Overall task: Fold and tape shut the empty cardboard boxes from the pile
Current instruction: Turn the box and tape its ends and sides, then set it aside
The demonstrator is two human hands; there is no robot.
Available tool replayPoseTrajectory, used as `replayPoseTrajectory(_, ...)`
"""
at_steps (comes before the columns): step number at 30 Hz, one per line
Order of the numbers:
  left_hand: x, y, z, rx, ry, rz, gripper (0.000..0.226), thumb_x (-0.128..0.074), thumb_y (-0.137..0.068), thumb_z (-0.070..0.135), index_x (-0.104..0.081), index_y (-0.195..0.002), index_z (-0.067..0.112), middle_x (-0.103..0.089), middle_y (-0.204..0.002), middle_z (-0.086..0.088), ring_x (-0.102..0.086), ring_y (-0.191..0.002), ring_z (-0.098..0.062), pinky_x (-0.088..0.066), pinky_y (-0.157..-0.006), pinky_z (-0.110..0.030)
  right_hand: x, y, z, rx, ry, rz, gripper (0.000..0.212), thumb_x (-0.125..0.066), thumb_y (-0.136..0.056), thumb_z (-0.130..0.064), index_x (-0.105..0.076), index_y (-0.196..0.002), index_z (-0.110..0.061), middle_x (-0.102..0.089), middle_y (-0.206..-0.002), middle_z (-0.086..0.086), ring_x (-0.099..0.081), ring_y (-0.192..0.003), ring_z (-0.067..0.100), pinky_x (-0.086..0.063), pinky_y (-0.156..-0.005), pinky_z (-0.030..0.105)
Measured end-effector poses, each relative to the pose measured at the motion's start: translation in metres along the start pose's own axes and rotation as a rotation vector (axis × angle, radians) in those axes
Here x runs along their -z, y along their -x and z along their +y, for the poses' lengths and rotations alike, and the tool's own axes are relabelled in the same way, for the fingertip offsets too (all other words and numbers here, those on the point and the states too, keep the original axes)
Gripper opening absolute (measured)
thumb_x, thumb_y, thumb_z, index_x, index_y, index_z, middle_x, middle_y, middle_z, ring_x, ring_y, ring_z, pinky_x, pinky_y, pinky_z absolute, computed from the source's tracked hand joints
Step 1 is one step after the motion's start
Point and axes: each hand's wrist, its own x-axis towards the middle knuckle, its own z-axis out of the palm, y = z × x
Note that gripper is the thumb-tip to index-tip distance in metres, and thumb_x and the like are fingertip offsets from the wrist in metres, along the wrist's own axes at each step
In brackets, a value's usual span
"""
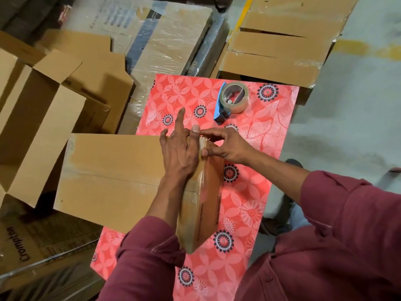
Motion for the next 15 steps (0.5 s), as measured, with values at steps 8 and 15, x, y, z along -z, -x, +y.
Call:
replayPoseTrajectory(8,0.001,0.0,-0.001,-0.048,-0.08,0.011,0.088,-0.005,-0.097,0.079,-0.043,-0.156,0.025,-0.072,-0.087,0.001,-0.065,-0.11,-0.023,-0.02,-0.123,-0.05,0.025,0.02,0.012,0.011,0.391,-0.141,0.1,-0.094,-0.063,-0.05,-0.051,-0.151,-0.028,-0.064,-0.131,-0.012,-0.057,-0.102,-0.014,-0.041,-0.083,0.003)
replayPoseTrajectory(15,-0.003,-0.001,-0.007,-0.085,-0.079,0.042,0.078,-0.015,-0.103,0.07,-0.047,-0.154,0.021,-0.076,-0.103,-0.007,-0.066,-0.111,-0.027,-0.026,-0.121,-0.052,-0.007,0.013,-0.007,0.138,0.312,-0.079,0.115,-0.083,-0.064,-0.067,-0.034,-0.159,-0.028,-0.055,-0.151,-0.001,-0.054,-0.136,0.014,-0.046,-0.11,0.037)
